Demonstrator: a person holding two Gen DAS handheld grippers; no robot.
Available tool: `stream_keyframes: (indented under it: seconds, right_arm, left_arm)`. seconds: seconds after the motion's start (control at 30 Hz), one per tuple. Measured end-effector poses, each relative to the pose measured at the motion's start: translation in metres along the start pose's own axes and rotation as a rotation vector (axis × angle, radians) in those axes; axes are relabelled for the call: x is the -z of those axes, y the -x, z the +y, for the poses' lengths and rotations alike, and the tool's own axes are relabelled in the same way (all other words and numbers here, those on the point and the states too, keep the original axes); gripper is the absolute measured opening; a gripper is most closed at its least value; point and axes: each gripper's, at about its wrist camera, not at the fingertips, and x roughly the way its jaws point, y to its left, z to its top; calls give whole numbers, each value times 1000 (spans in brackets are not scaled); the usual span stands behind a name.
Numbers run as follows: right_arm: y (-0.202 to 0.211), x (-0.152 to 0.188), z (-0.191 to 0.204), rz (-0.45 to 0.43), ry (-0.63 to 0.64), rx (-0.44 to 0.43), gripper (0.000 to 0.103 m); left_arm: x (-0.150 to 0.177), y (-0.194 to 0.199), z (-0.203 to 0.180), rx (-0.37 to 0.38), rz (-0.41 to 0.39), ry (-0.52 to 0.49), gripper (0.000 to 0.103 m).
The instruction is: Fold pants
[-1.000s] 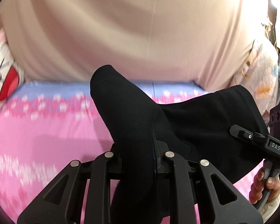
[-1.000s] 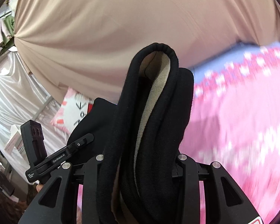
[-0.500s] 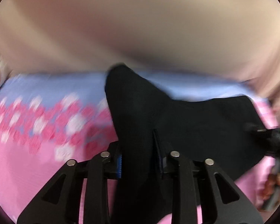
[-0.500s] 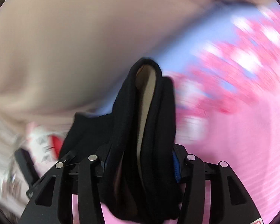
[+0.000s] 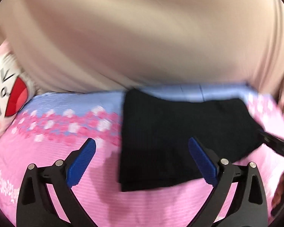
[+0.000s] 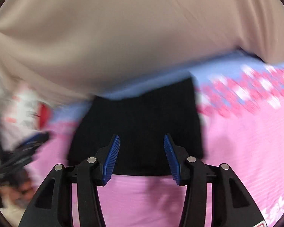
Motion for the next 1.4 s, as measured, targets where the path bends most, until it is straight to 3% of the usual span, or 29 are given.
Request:
stream_keyframes:
  seconds: [0.03, 0.1, 0.17, 0.23, 0.3, 0.47, 0.53, 0.83, 1.07, 1.4]
  right_arm:
    - [2, 0, -10, -22, -51, -46, 4]
    - [13, -3, -20, 10, -139, -105, 3]
    - [38, -4, -1, -32, -51, -25, 16]
    - [56, 7, 22, -76, 32, 48, 37]
    - [76, 16, 38, -134, 69, 70, 50]
    - [108, 35, 72, -237, 122, 157, 60]
    - [117, 42, 76, -254, 125, 154, 67]
    - [141, 71, 98, -299, 111, 133, 74]
    - [162, 92, 110, -296, 124, 125, 79]
    - [179, 119, 129, -309, 154, 147, 85]
  left_arm:
    - [8, -22, -10, -53, 41, -33, 96]
    - [18, -52, -15, -86, 113, -51, 96]
    - [22, -52, -11, -74, 107, -16, 96]
    - [18, -38, -10, -93, 95, -15, 94]
    - [13, -19, -6, -107, 57, -10, 94]
    - [10, 31, 1, -71, -1, 19, 95]
    - [12, 48, 0, -56, -10, 24, 95]
    - [31, 109, 11, -27, -62, 38, 98]
    - [50, 130, 16, -10, -46, 56, 98]
    - [74, 150, 8, -74, -54, 16, 98]
